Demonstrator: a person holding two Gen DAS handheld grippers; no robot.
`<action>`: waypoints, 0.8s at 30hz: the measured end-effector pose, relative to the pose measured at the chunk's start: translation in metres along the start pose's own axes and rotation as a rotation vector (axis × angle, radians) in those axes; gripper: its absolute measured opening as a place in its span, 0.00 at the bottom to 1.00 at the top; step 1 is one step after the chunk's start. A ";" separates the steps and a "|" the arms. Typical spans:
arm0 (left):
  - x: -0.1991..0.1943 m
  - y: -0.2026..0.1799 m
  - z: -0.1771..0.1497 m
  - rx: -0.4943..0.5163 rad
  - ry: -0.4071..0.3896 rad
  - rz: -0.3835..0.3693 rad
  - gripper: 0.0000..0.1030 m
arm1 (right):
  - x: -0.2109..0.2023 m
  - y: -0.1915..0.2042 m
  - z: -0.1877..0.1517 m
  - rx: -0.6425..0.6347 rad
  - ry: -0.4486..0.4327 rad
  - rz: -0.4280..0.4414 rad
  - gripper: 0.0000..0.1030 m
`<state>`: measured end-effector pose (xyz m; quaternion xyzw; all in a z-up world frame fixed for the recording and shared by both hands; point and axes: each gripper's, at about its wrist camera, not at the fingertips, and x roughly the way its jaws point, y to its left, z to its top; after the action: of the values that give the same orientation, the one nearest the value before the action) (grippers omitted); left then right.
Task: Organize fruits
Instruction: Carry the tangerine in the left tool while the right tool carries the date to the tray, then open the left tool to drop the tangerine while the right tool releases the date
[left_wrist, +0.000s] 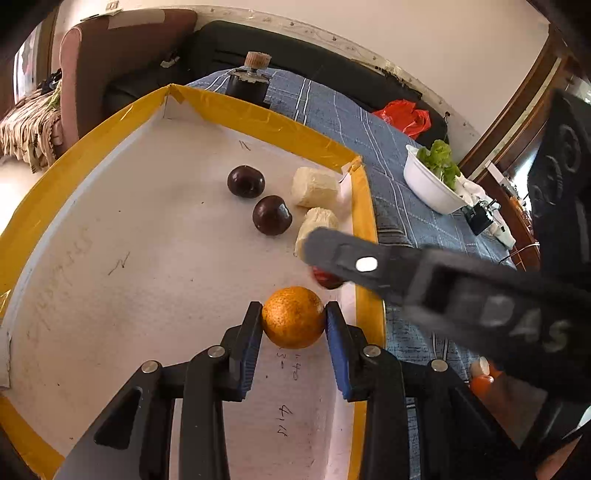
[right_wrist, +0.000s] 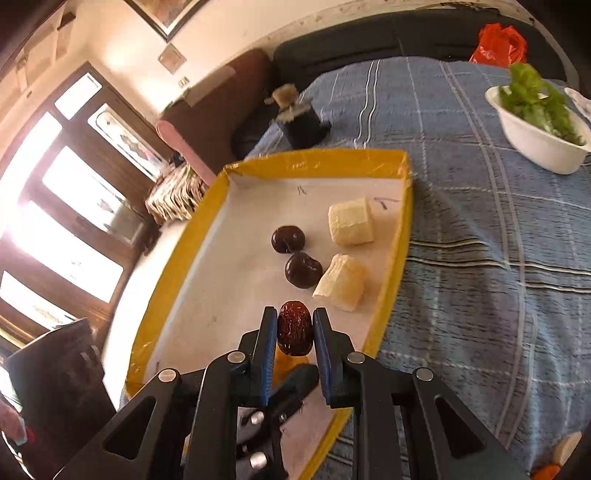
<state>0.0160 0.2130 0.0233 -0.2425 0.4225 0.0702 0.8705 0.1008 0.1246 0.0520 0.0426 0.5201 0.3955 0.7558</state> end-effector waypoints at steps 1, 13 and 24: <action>0.000 0.000 0.000 0.000 0.001 0.002 0.32 | 0.004 0.000 0.000 -0.001 0.005 -0.001 0.23; -0.001 0.000 0.001 -0.008 -0.008 0.006 0.33 | 0.008 -0.003 0.000 -0.016 -0.009 -0.013 0.27; -0.008 0.000 0.001 -0.013 -0.047 -0.002 0.48 | -0.036 -0.011 -0.011 0.024 -0.069 0.009 0.34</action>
<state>0.0117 0.2142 0.0296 -0.2469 0.4014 0.0778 0.8786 0.0924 0.0897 0.0685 0.0675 0.4982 0.3911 0.7709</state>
